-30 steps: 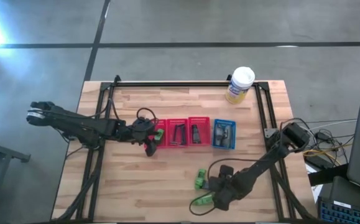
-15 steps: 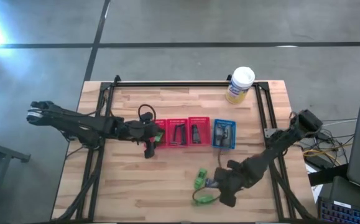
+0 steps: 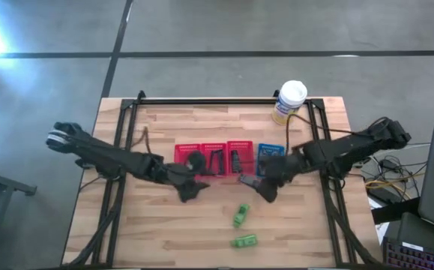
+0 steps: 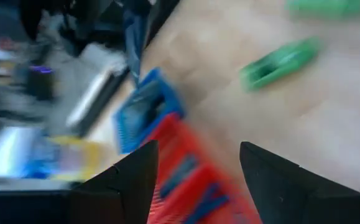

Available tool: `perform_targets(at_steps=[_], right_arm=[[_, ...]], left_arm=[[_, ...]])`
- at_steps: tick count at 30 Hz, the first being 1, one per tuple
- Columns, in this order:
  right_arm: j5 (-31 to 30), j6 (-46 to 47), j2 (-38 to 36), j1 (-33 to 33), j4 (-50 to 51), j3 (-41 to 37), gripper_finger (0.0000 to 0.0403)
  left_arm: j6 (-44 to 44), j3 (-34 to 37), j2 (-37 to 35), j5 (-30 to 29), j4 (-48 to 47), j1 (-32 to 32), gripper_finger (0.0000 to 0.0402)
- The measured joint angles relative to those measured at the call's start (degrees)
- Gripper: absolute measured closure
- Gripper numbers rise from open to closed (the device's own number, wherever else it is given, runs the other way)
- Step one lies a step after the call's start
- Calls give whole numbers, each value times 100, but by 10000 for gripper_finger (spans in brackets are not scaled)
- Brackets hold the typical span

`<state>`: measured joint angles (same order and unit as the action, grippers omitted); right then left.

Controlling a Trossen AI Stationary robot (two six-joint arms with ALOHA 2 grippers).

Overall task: Pick & Place Travel size toiletries
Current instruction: Put the blue shave cream into the right red bin

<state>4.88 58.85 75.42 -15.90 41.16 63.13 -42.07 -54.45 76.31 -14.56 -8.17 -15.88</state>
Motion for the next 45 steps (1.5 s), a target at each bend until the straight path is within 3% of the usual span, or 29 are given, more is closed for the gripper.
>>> perform_targets(at_steps=[3, 5, 10, 25, 39, 45], right_arm=[[409, -157, -56, 298, -12, -54, 274], [472, -289, -54, 363, -10, -59, 275], [567, -454, -42, 419, -17, -35, 282], [567, -553, -37, 422, -332, -59, 280], [552, -551, -37, 444, -349, -68, 274], [537, -531, -35, 527, -351, -72, 259]], left_arm=[[-353, -225, 497, -1168, 643, -21, 171], [-349, -430, 712, -1405, 1028, 72, 171], [-464, -947, 1138, -417, 957, 206, 171], [-903, -1615, 2044, 124, 1410, 348, 179], [-896, -1668, 2127, 167, 1376, 345, 363], [-841, -1668, 2127, 109, 1313, 343, 394]])
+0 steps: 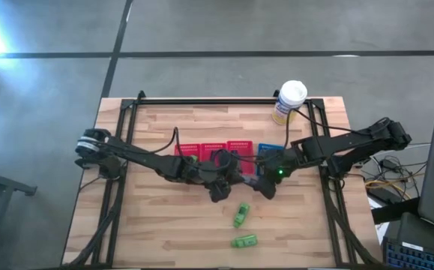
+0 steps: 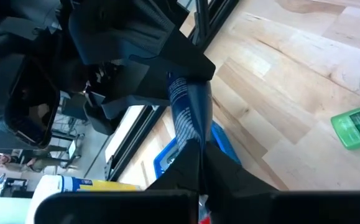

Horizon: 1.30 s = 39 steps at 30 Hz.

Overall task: Pick & Place Travel size toiletries
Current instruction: Put the blue shave cream into the right red bin

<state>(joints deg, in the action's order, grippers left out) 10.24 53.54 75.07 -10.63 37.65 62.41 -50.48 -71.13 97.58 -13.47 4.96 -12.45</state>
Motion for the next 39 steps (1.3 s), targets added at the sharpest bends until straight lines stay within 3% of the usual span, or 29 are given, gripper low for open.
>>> perform_targets(at_steps=[6, 14, 18, 22, 25, 39], right_arm=[[-182, -1, -49, 17, 30, 2, 258], [-988, 287, -508, -60, 645, 119, 199], [-1999, 609, -859, -145, 809, 109, 171], [-2990, 1064, -1169, -317, 1016, 109, 149], [-3433, 1166, -1300, -424, 1028, 105, 137], [-3360, 1418, -1152, -606, 1070, -41, 98]], left_arm=[[383, 0, -15, -289, -219, 4, 397], [1861, 28, -22, -1042, -655, 120, 397], [3891, 27, -37, -1012, -850, 363, 397], [6391, 44, -32, -266, -828, 730, 397], [7693, 96, 20, 13, -830, 923, 397], [10060, 629, 98, -155, -292, 1041, 397]])
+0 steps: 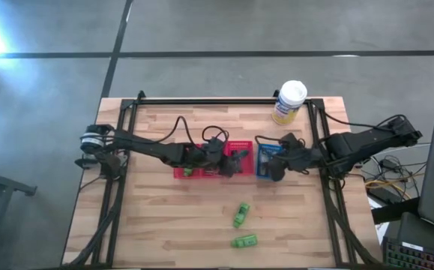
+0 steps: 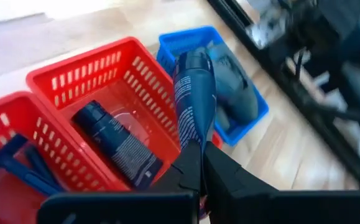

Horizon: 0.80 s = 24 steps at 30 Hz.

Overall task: Pick & Place Travel size toiletries
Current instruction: Put the blue shave cream into the right red bin, then put the green shampoo into the left red bin

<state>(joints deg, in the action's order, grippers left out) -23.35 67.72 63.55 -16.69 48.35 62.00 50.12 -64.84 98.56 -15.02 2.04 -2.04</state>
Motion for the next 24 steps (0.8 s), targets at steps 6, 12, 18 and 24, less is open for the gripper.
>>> perform_targets(at_steps=[6, 12, 18, 24], right_arm=[[-17, -8, 34, -35, -17, -12, 84], [-61, -41, 33, -33, -31, -9, 74], [-68, -37, 33, -33, -47, -15, 67], [-66, 12, 33, -67, -57, -18, 62]], left_arm=[[661, 152, 0, -546, 95, 34, 392], [877, 140, 272, -542, 122, 81, 360], [1060, -59, 823, -76, 448, 80, 355], [867, -162, 829, 61, 501, 76, 348]])
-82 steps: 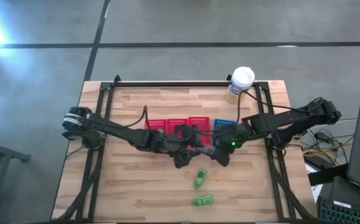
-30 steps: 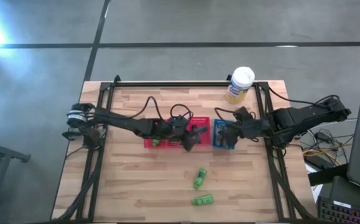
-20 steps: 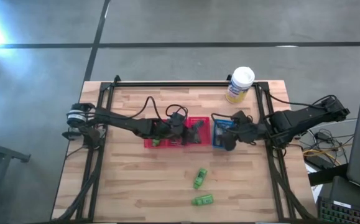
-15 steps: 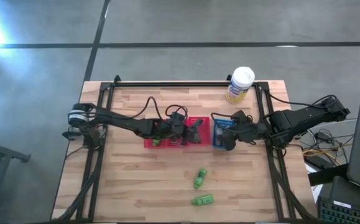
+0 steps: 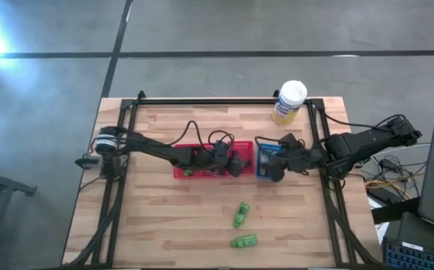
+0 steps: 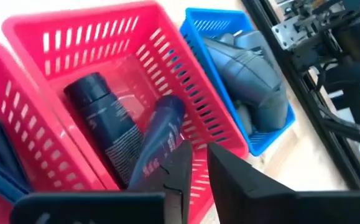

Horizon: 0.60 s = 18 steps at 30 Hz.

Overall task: Pick & Place Travel size toiletries
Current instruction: Put the green shampoo into the left red bin

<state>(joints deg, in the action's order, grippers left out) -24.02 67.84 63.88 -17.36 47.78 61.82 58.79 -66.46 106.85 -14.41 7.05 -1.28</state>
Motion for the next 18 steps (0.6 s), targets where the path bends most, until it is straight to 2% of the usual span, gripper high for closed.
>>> perform_targets(at_steps=[5, 9, 11, 14, 16, 18], right_arm=[[7, 80, -2, -113, -3, -9, 67], [159, 198, -2, -294, -8, -75, 79], [411, 428, -3, -415, -23, -197, 84], [750, 755, 15, -656, -167, -511, 91], [901, 855, 91, -863, -582, -768, 95], [1100, 853, 258, -1053, -1234, -1003, 99]], left_arm=[[-603, 0, -162, -262, -34, 20, 329], [-1432, 3, -322, -131, -69, 19, 322], [-2334, 7, -430, 411, -77, -18, 322], [-3899, 7, -590, 1701, -307, -122, 325], [-4794, 7, -667, 2507, -640, -191, 325], [-5373, 9, -707, 2990, -1054, -240, 325]])
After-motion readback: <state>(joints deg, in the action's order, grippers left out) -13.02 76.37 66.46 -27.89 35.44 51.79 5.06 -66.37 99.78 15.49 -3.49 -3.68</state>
